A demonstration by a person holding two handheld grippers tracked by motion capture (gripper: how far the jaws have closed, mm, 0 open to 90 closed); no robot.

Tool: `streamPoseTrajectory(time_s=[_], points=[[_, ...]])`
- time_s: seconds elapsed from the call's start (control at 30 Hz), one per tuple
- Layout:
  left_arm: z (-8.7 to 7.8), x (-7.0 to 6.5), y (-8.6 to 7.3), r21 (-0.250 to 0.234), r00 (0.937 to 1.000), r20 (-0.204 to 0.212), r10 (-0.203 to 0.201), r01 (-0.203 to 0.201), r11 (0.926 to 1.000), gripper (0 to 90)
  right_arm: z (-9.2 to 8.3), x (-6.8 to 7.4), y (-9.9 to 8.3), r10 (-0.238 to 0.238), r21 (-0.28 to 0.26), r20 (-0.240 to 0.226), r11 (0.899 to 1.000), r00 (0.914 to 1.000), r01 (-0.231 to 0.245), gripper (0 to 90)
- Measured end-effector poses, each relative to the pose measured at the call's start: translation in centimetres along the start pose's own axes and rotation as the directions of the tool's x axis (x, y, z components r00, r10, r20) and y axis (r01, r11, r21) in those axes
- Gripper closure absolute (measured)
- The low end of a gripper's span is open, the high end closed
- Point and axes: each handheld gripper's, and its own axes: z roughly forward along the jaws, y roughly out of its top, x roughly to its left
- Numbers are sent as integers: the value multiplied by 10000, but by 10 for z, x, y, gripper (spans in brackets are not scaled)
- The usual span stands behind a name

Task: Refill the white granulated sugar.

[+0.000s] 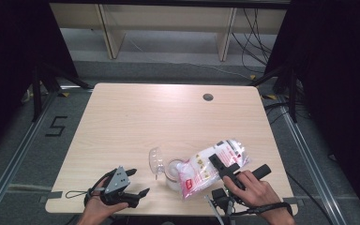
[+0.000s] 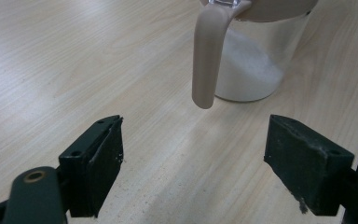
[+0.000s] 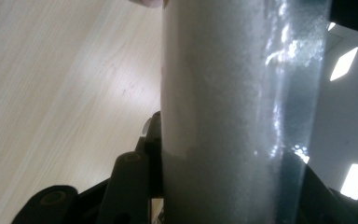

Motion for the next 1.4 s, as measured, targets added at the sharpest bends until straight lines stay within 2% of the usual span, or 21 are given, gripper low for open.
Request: streamPoseTrajectory(time_s=[0.1,0.17,0.2,0.23,0.27,0.33,0.4,0.47,0.7,0.77,0.83,0.9,0.93,1.03,1.4], points=[[0,0,0,72,10000,-38,1,-1,10000,190,0,1,-2,-56,164,-14,9999,10000,56,649],[1,0,0,13,10000,-12,96,-96,10000,190,0,-1,-2,-305,112,-47,9995,9995,305,650],[1,0,0,0,10000,14,96,-96,10000,190,0,1,-2,-106,220,-40,9997,9999,107,651],[0,1,0,61,9998,-18,188,-188,9998,190,0,0,-1,-195,223,-84,9996,9998,197,651],[0,0,0,21,10000,-18,-56,56,10000,190,0,0,0,-203,191,-68,9996,9998,204,652],[0,0,0,11,10000,-4,-71,71,10000,190,-1,1,1,-56,247,10,9997,10000,55,653],[0,0,0,13,10000,-3,-60,60,10000,190,-1,-1,1,-218,115,-30,9997,9998,218,654],[0,0,0,23,10000,3,-37,37,10000,190,-2,-1,1,-122,124,-12,9998,9999,122,654],[0,0,0,43,10000,-5,64,-63,10000,190,-1,0,2,-234,88,-70,9997,9997,235,659],[0,0,0,13,10000,1,-52,52,10000,190,-1,0,3,-152,22,-30,9999,9999,152,659],[0,0,0,10,10000,-2,-67,67,10000,190,-1,-1,2,-274,20,8,9996,9996,274,660],[0,0,0,25,10000,-9,-23,23,10000,190,-2,0,2,-90,62,33,9999,10000,89,661],[0,0,0,67,10000,-29,8,-8,10000,190,-1,-1,1,-192,-6,54,9998,9998,192,662],[0,0,0,18,10000,-8,-58,58,10000,190,-2,0,1,-74,64,7,10000,10000,74,664],[0,0,0,58,10000,-45,-21,21,10000,190,-3,-2,-2,-106,87,74,9999,9999,106,669]])
